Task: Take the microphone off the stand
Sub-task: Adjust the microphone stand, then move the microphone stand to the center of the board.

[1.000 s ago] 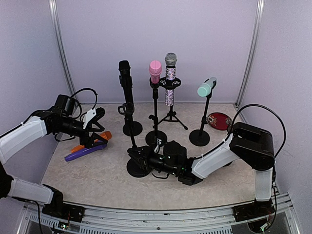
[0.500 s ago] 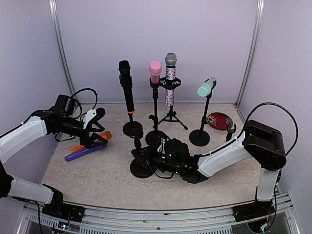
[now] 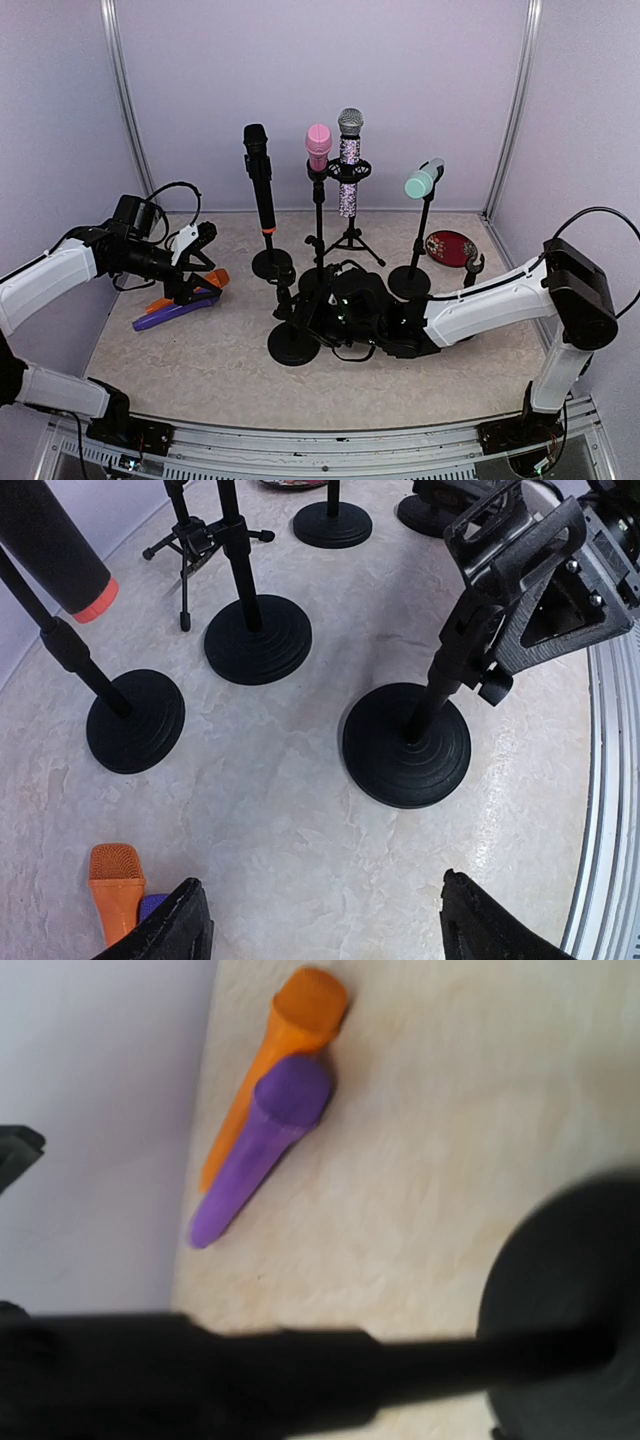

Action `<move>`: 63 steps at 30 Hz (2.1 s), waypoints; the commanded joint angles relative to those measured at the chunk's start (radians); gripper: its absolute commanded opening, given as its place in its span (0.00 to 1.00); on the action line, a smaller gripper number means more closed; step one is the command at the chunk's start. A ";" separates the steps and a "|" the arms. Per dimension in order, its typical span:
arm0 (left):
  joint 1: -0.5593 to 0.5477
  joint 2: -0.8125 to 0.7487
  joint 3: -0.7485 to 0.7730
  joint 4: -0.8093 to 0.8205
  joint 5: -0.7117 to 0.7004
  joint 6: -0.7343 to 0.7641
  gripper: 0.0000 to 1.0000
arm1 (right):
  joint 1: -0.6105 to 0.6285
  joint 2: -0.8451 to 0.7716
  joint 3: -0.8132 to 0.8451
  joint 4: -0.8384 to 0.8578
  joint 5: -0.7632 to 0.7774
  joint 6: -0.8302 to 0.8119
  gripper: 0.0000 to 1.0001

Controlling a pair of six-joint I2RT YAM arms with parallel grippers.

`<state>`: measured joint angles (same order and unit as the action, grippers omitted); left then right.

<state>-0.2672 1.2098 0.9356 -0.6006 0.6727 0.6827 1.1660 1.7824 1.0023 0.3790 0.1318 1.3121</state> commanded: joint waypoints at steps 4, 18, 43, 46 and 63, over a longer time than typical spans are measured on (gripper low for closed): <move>0.012 -0.001 0.003 -0.011 0.008 0.022 0.76 | 0.097 -0.012 0.221 -0.383 0.299 -0.529 0.76; 0.023 0.003 0.012 -0.039 0.018 0.035 0.76 | 0.121 0.006 0.304 -0.507 0.524 -0.728 0.73; 0.022 0.083 0.063 -0.039 0.034 0.034 0.77 | -0.368 -0.322 -0.335 -0.869 0.349 -0.317 0.42; 0.022 0.086 0.069 -0.039 0.036 0.036 0.77 | -0.419 -0.265 -0.325 -0.863 0.360 -0.328 0.38; 0.065 0.082 0.054 -0.054 0.034 0.071 0.76 | -0.437 -0.239 -0.298 -0.718 0.494 -0.538 0.47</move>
<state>-0.2077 1.2907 0.9791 -0.6373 0.6888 0.7376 0.6579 1.5463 0.6777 -0.3710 0.5728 0.8616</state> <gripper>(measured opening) 0.764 0.410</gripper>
